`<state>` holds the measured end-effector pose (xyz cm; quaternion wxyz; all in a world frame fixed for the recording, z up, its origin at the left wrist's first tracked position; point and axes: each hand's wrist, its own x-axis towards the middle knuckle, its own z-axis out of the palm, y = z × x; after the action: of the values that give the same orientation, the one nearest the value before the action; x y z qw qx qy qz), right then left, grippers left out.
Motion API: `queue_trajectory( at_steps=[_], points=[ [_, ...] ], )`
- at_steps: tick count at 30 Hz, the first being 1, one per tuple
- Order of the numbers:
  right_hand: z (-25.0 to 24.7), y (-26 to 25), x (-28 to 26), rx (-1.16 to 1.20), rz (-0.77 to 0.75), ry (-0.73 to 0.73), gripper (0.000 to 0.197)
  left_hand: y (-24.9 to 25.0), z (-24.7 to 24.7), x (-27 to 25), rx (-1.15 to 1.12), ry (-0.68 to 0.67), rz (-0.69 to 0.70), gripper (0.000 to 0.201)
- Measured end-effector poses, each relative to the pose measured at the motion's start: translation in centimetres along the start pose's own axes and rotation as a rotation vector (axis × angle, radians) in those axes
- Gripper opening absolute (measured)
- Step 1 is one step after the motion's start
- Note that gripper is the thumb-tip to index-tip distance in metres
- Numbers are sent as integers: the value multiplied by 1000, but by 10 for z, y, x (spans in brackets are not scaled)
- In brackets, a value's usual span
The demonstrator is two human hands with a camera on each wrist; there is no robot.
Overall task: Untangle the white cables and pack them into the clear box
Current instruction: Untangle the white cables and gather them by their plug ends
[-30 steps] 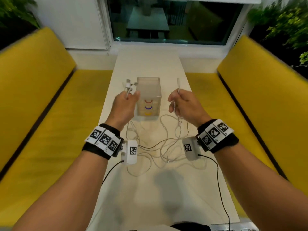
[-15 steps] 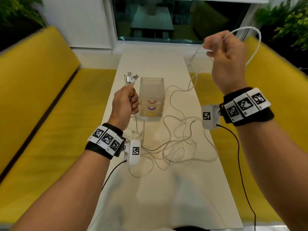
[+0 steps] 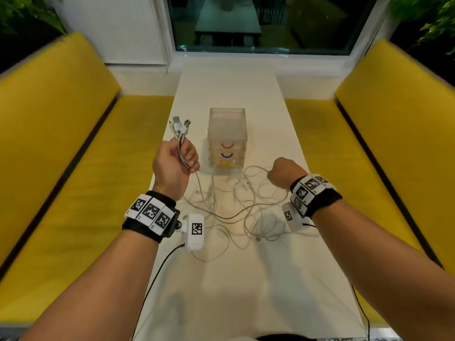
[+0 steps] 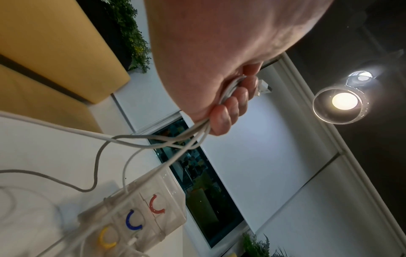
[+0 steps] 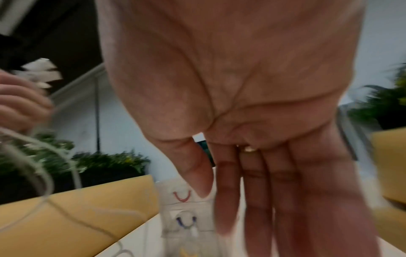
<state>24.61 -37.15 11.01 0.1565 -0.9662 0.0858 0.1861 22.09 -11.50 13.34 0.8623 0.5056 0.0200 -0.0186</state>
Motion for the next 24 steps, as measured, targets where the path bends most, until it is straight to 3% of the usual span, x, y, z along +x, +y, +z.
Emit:
queue_trajectory(
  at_steps=[3, 6, 8, 9, 12, 16, 24],
  points=[
    [19, -28, -14, -42, -148, 116, 20, -3, -4, 1, -60, 37, -17, 31],
    [66, -59, -27, 41, -435, -73, 30, -6, -4, 2, -102, 47, 4, 28],
    [102, -72, -34, 19, -530, -204, 17, -8, -5, 2, -124, 48, 15, 28],
    [117, -77, -37, -20, -539, -246, 16, -8, -5, 2, -132, 44, 19, 28],
    [155, -81, -30, -122, -491, -317, 34, -8, -6, 0, -159, 33, 26, 29],
    [169, -82, -9, -110, -451, -291, 55, -6, -9, -4, -174, 24, 31, 30],
    [176, -84, 5, -203, -510, -250, 45, -5, -20, -4, -173, 40, 21, 32]
  ],
)
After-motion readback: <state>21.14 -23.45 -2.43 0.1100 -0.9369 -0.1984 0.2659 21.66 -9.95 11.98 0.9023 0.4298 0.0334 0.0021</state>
